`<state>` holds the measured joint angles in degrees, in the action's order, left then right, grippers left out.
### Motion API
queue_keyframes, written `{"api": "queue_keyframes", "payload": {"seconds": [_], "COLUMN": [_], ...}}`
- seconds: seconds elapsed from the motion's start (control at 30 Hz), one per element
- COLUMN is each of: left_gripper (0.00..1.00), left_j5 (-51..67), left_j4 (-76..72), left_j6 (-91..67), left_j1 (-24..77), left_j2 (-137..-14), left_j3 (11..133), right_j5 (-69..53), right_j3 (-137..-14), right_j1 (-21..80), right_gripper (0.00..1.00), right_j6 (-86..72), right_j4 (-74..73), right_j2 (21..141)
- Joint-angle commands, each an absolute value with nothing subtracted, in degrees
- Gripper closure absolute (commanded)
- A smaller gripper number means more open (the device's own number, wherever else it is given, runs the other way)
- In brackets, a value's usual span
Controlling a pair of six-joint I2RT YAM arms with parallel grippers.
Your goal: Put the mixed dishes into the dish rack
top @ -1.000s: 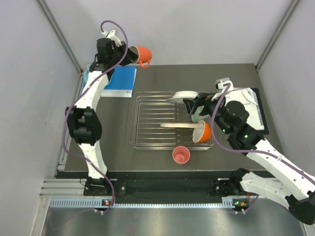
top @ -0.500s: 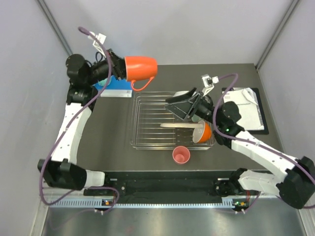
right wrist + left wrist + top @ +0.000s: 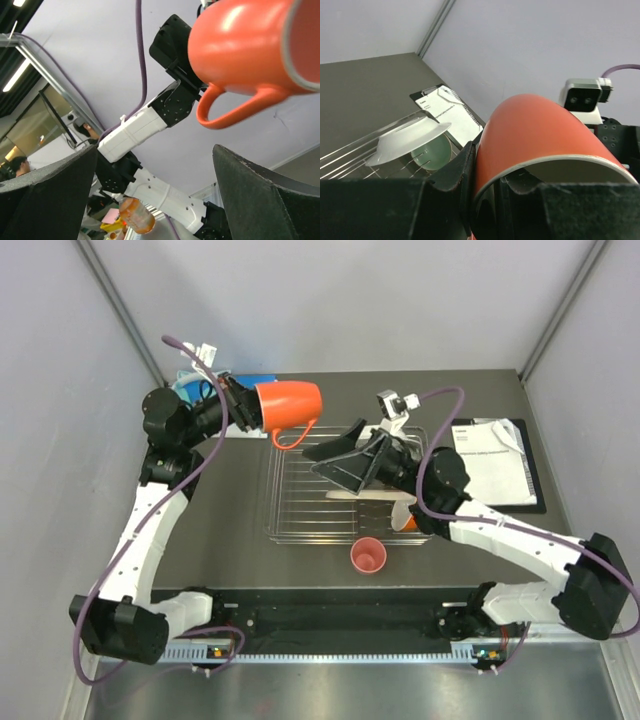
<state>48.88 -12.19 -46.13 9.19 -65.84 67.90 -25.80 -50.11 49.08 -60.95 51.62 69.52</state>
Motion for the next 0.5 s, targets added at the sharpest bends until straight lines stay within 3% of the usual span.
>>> {"api": "queue_keyframes", "payload": {"seconds": [0.0,0.47], "left_gripper": [1.00,1.00], "left_j5": [45.09,46.40], "left_j4": [-17.05,-17.31], "left_j6": [-47.11,-47.73], "left_j1": [9.67,10.63], "left_j2": [-63.46,-63.11], "left_j3": [67.94,67.15], "right_j5": [-25.48,-28.65], "right_j3": [-55.45,-63.63], "right_j1": [50.63,50.10], "right_gripper": [0.05,0.09], "right_j6": [-58.10,-62.92], "right_j4": [54.32,59.84], "right_j2": [73.47,86.92]}}
